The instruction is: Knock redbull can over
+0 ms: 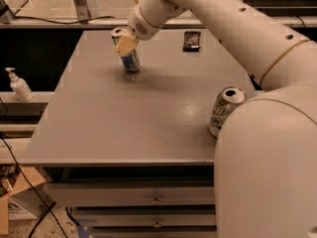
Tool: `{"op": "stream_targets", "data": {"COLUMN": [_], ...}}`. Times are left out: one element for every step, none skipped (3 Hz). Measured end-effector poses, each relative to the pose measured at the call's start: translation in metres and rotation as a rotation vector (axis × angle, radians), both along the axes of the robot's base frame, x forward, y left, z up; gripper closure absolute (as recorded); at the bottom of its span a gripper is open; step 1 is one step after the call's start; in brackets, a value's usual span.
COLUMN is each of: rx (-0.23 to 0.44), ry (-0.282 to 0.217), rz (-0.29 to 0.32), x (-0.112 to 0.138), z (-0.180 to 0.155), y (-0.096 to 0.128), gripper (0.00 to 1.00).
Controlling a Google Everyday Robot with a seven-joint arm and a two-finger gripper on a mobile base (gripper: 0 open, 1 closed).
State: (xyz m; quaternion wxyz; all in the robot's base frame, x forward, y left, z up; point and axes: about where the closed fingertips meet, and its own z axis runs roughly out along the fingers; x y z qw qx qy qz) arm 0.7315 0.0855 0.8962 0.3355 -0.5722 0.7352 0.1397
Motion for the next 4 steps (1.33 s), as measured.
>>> {"op": "stream_targets", "data": {"rx": [0.0,0.0,0.0,0.0], "ry": [0.0,0.0,0.0,0.0], "rz": [0.0,0.0,0.0,0.0], "x": [0.0,0.0,-0.0001,-0.0001], "z": [0.0,0.0001,0.0001,0.0], "y": [-0.0001,-0.0001,-0.0002,-0.0001], "gripper": [0.83,1.0,1.0,0.82]}}
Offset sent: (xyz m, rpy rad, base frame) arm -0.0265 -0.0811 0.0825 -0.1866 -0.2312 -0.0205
